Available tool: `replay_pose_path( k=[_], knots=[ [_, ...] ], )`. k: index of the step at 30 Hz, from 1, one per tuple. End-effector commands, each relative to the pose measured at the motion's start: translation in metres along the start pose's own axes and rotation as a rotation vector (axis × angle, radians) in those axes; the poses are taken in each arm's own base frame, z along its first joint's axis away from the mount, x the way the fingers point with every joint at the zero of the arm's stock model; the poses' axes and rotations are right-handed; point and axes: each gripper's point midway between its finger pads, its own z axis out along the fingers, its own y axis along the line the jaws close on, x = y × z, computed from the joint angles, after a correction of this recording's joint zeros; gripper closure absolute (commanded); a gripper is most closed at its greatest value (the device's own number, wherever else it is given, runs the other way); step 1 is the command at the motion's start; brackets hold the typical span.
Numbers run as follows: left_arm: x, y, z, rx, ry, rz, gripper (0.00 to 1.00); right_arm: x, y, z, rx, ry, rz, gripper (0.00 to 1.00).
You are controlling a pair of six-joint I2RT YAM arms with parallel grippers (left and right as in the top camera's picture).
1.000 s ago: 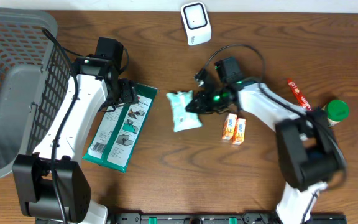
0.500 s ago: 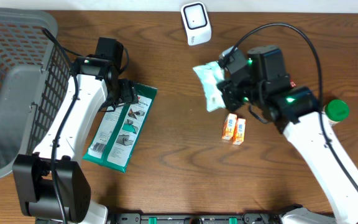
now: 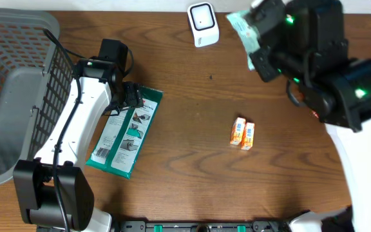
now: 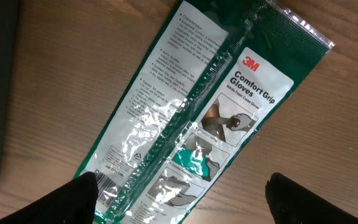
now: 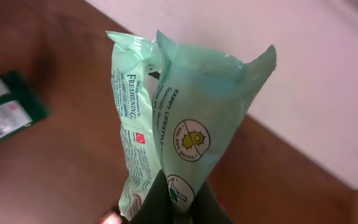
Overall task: Scan the item barcode
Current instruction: 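Raise the wipes pouch and hold it under the white scanner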
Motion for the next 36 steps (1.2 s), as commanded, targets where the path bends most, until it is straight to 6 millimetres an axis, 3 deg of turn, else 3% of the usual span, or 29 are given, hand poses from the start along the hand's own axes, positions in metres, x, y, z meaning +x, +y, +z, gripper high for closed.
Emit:
replay_pose_path(
  k=[1,7,12,16,25,36],
  knots=[
    [-0.004,0.001,-0.005,-0.004,-0.015,-0.002,0.13,0.0,0.005,0.034,0.107,0.091,-0.169,0.99],
    [-0.004,0.001,-0.005,-0.004,-0.015,-0.002,0.13,-0.021,0.053,0.095,0.216,0.137,-0.468,0.99],
    [-0.004,0.001,-0.005,-0.004,-0.015,-0.001,0.13,-0.028,0.07,0.147,0.423,0.234,-0.704,0.99],
    [-0.004,0.001,-0.005,-0.004,-0.015,-0.001,0.13,-0.029,0.085,0.201,0.493,0.264,-0.829,0.99],
    [-0.004,0.001,-0.005,-0.004,-0.015,-0.001,0.13,-0.051,0.079,0.283,0.66,0.135,-0.839,0.99],
    [-0.004,0.001,-0.005,-0.004,-0.015,-0.001,0.13,-0.047,0.066,0.349,0.716,-0.051,-0.802,0.99]
  ],
)
